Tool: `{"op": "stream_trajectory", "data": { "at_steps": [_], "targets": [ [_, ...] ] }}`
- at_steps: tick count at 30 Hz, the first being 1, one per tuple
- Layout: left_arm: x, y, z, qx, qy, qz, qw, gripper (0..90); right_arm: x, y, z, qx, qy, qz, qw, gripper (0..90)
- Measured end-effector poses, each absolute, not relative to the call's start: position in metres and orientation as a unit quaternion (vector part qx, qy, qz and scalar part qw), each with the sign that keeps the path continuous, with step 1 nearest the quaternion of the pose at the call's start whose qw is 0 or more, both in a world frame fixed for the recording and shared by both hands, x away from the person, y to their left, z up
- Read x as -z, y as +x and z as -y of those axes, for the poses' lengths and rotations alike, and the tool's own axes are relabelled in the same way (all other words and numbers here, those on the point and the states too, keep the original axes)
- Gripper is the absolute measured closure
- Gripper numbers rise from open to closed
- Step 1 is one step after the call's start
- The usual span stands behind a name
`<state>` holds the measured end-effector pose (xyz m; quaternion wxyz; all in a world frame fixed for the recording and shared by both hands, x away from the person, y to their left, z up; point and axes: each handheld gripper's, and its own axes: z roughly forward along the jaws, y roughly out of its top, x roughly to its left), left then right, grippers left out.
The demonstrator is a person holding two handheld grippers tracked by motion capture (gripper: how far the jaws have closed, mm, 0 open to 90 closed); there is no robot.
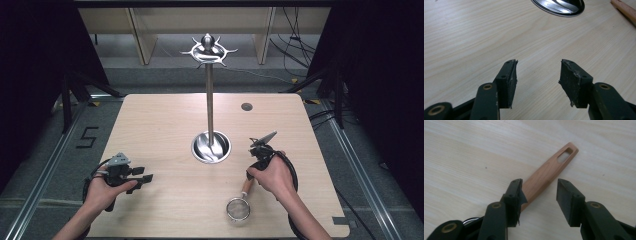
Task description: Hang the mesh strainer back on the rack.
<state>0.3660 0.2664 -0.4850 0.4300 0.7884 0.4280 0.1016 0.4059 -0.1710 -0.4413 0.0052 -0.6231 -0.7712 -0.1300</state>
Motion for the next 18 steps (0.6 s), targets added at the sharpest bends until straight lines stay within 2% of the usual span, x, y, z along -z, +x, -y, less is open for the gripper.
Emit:
{"op": "stream_trajectory", "data": {
  "at_steps": [3, 4, 7, 18],
  "targets": [
    [0.484, 0.363, -0.271, -0.104, 0.787, -0.430, 0.430, 46.3, 0.441, 0.403, 0.165, 0.106, -0.647, 0.755, 0.036, 49.6],
    [0.484, 0.363, -0.271, -0.104, 0.787, -0.430, 0.430, 46.2, 0.444, 0.403, 0.166, 0.098, -0.630, 0.770, 0.022, 48.1],
    [0.483, 0.362, -0.274, -0.110, 0.781, -0.434, 0.435, 45.8, 0.451, 0.404, 0.164, 0.090, -0.630, 0.771, 0.022, 41.2],
    [0.483, 0.362, -0.271, -0.109, 0.781, -0.432, 0.437, 45.7, 0.463, 0.409, 0.165, 0.103, -0.662, 0.742, 0.031, 39.7]
  ]
}}
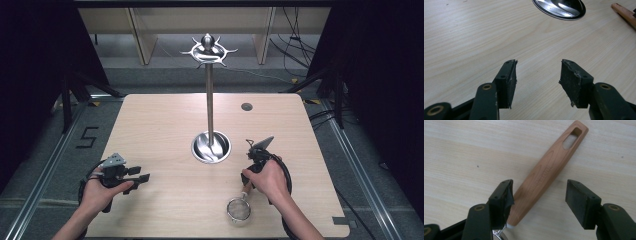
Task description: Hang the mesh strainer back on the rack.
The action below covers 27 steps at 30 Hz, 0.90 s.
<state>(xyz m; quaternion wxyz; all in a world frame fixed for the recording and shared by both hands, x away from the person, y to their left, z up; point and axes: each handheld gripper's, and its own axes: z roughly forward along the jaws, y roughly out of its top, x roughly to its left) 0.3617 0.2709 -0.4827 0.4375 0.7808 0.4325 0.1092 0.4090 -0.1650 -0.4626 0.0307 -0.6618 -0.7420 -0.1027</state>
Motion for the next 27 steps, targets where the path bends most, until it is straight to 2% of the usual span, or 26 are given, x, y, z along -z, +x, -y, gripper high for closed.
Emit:
{"op": "stream_trajectory", "data": {
  "at_steps": [5, 10, 13, 16, 27],
  "targets": [
    [0.483, 0.362, -0.271, -0.111, 0.782, -0.433, 0.435, 45.7, 0.468, 0.412, 0.160, 0.085, -0.654, 0.751, 0.032, 41.1],
    [0.484, 0.362, -0.270, -0.109, 0.778, -0.433, 0.442, 45.7, 0.474, 0.409, 0.154, 0.071, -0.651, 0.754, 0.048, 48.2],
    [0.483, 0.362, -0.271, -0.108, 0.783, -0.431, 0.434, 45.7, 0.474, 0.407, 0.154, 0.050, -0.647, 0.759, 0.055, 61.2],
    [0.483, 0.362, -0.271, -0.109, 0.785, -0.430, 0.433, 45.7, 0.473, 0.407, 0.157, 0.036, -0.629, 0.775, 0.049, 67.7],
    [0.484, 0.362, -0.271, -0.109, 0.781, -0.433, 0.437, 45.7, 0.465, 0.403, 0.163, 0.070, -0.590, 0.803, 0.043, 68.8]
  ]
}}
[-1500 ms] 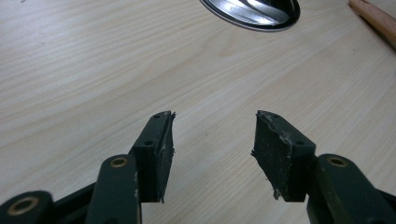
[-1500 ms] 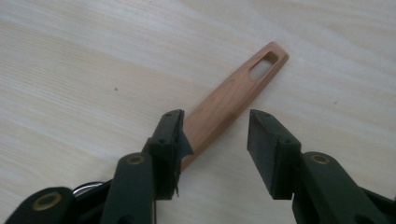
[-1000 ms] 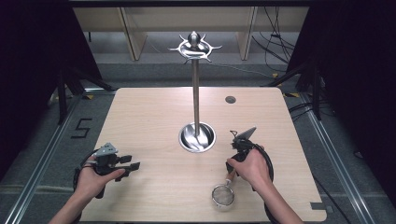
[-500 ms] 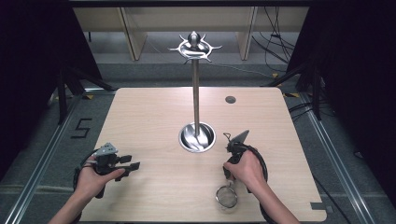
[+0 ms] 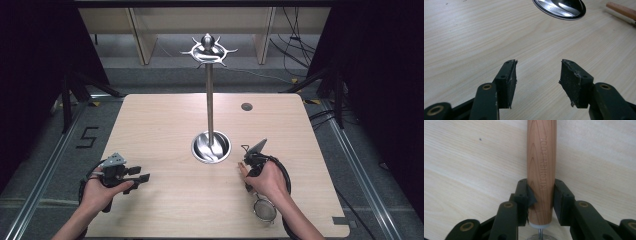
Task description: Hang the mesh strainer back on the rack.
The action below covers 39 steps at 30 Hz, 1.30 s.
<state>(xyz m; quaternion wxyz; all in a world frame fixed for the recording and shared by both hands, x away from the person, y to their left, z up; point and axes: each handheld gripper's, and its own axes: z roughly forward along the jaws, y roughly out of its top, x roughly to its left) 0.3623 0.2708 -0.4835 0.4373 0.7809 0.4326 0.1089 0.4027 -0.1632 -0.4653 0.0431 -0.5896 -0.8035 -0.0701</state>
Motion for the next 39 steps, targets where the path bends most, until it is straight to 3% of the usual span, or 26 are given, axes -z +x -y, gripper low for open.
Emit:
{"op": "stream_trajectory", "data": {
  "at_steps": [5, 6, 13, 14, 17, 21, 25, 39],
  "targets": [
    [0.483, 0.362, -0.272, -0.108, 0.783, -0.431, 0.435, 45.7, 0.450, 0.394, 0.171, 0.124, -0.592, 0.795, 0.055, 68.9],
    [0.483, 0.362, -0.272, -0.109, 0.783, -0.431, 0.434, 45.7, 0.450, 0.393, 0.175, 0.144, -0.573, 0.806, 0.034, 68.8],
    [0.484, 0.362, -0.272, -0.109, 0.785, -0.432, 0.431, 45.7, 0.436, 0.382, 0.181, 0.194, -0.550, 0.811, 0.035, 68.9],
    [0.484, 0.362, -0.271, -0.110, 0.783, -0.433, 0.433, 45.7, 0.436, 0.380, 0.185, 0.229, -0.521, 0.823, 0.005, 68.9],
    [0.485, 0.362, -0.271, -0.114, 0.779, -0.434, 0.439, 45.7, 0.432, 0.376, 0.186, 0.245, -0.520, 0.818, -0.002, 68.9],
    [0.484, 0.362, -0.272, -0.111, 0.784, -0.432, 0.431, 45.7, 0.426, 0.370, 0.192, 0.281, -0.501, 0.817, -0.044, 68.9],
    [0.484, 0.362, -0.271, -0.110, 0.781, -0.434, 0.435, 45.7, 0.421, 0.367, 0.194, 0.294, -0.494, 0.817, -0.040, 68.9],
    [0.485, 0.363, -0.271, -0.109, 0.783, -0.433, 0.432, 45.7, 0.402, 0.363, 0.196, 0.368, -0.472, 0.796, -0.094, 68.9]
  ]
}}
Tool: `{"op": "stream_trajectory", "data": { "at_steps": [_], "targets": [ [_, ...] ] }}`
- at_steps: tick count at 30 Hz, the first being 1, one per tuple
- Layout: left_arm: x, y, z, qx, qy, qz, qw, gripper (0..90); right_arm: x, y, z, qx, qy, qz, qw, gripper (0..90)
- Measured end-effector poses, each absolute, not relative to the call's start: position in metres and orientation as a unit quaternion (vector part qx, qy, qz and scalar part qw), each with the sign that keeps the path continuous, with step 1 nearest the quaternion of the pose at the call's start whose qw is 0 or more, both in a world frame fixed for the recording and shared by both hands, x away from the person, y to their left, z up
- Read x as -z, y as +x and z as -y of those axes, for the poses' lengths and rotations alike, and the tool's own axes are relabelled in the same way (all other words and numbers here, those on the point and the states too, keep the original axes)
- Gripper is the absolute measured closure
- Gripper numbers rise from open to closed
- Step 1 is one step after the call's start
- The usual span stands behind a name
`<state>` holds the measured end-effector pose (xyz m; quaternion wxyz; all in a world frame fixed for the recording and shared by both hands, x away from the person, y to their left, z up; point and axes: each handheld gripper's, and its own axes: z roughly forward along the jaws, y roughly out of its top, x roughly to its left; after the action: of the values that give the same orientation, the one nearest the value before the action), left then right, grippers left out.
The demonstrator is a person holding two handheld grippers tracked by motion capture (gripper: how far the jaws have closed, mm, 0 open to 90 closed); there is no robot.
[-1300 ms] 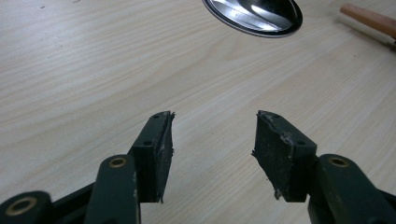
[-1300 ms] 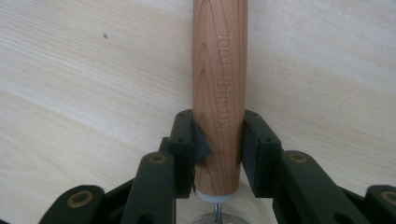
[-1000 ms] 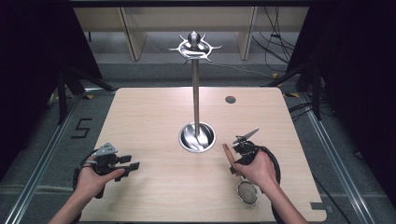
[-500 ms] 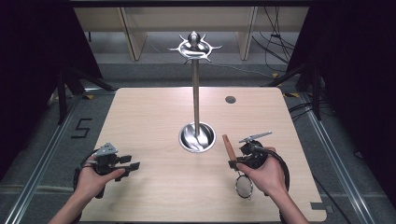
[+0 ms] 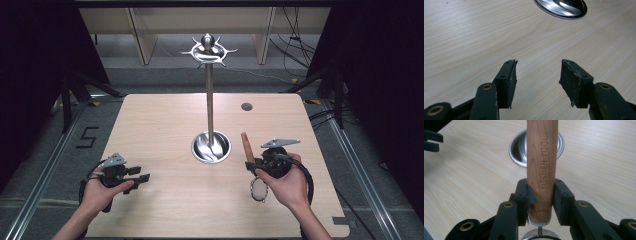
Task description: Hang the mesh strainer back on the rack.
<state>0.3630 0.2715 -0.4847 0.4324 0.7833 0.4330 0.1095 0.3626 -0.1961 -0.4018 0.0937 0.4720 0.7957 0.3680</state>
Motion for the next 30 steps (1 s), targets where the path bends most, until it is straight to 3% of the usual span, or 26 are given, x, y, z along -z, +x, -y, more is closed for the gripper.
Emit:
{"op": "stream_trajectory", "data": {
  "at_steps": [24, 30],
  "targets": [
    [0.485, 0.363, -0.270, -0.112, 0.785, -0.434, 0.427, 45.7, 0.387, 0.364, 0.195, -0.404, 0.465, -0.776, 0.131, 68.8],
    [0.486, 0.364, -0.270, -0.107, 0.786, -0.433, 0.428, 45.6, 0.383, 0.367, 0.197, -0.428, 0.438, -0.774, 0.163, 68.8]
  ]
}}
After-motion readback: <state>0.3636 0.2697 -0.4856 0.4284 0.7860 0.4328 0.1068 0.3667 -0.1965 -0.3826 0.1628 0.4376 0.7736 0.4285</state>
